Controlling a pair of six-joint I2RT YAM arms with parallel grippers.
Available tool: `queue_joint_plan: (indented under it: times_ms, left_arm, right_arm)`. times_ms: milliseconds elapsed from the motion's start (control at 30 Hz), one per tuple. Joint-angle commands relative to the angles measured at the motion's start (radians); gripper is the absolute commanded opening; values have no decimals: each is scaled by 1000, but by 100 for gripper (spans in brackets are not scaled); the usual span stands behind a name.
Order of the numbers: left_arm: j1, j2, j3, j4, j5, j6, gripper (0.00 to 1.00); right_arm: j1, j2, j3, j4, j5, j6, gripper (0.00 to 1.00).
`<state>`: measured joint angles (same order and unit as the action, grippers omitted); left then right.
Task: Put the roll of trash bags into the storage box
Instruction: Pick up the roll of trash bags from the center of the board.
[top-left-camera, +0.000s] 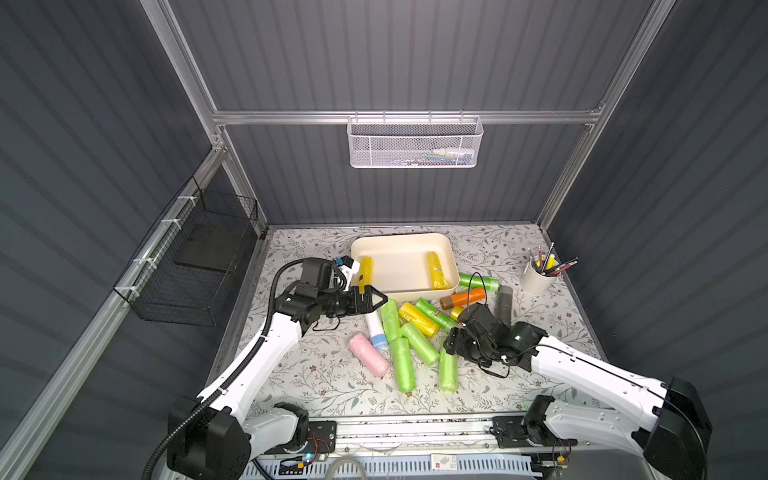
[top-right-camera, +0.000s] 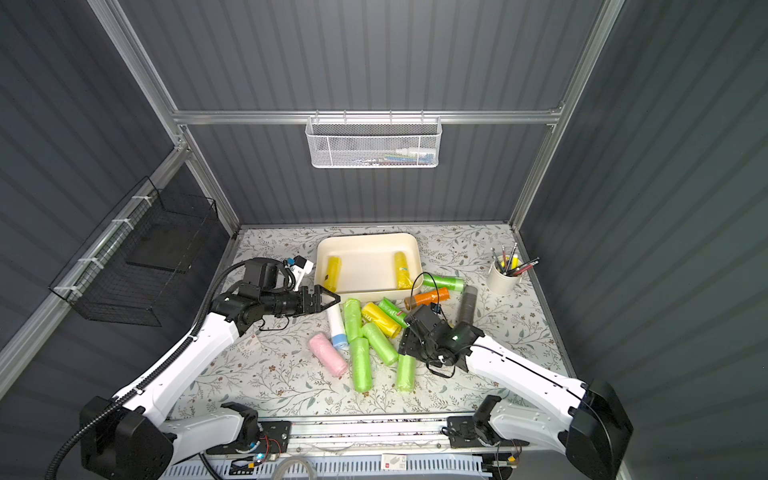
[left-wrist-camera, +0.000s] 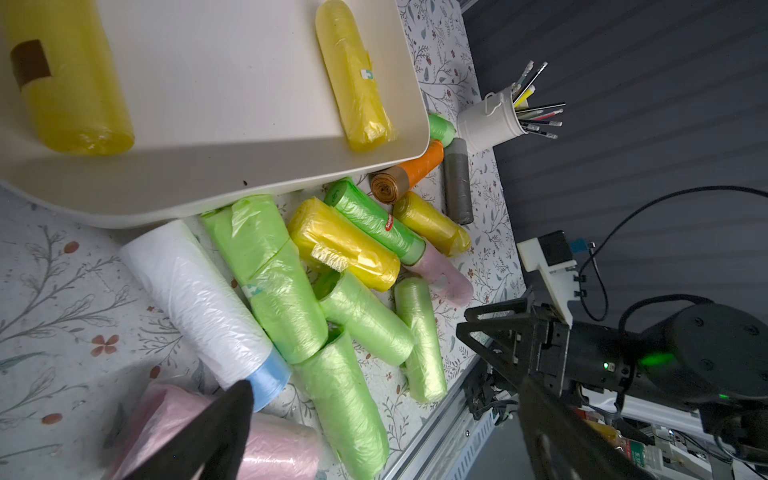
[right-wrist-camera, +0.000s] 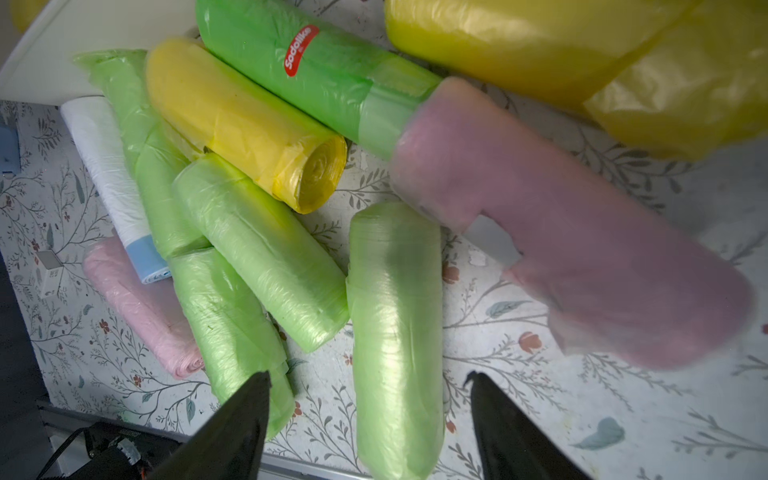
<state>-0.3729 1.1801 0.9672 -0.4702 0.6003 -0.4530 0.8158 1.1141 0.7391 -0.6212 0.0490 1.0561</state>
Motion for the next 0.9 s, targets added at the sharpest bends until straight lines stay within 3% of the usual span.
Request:
queue_joint_plan:
  times_ms: [0,233,467,867]
  left_arm:
    - [-9,-24,-28,-17,51,-13,100]
    - [-10,-23,-89,11,83,-43,100]
    - [-11,-60,-120,2,5,-45,100]
    - [-11,-60,-131,-2,-16,-47,100]
  right_arm:
    - [19,43,-3,21,32,43,75]
    - [50,74,-20,51,68,71,71]
    - [68,106,-31,50,68,83,68]
    - [92,142,-34,53,62,67,62]
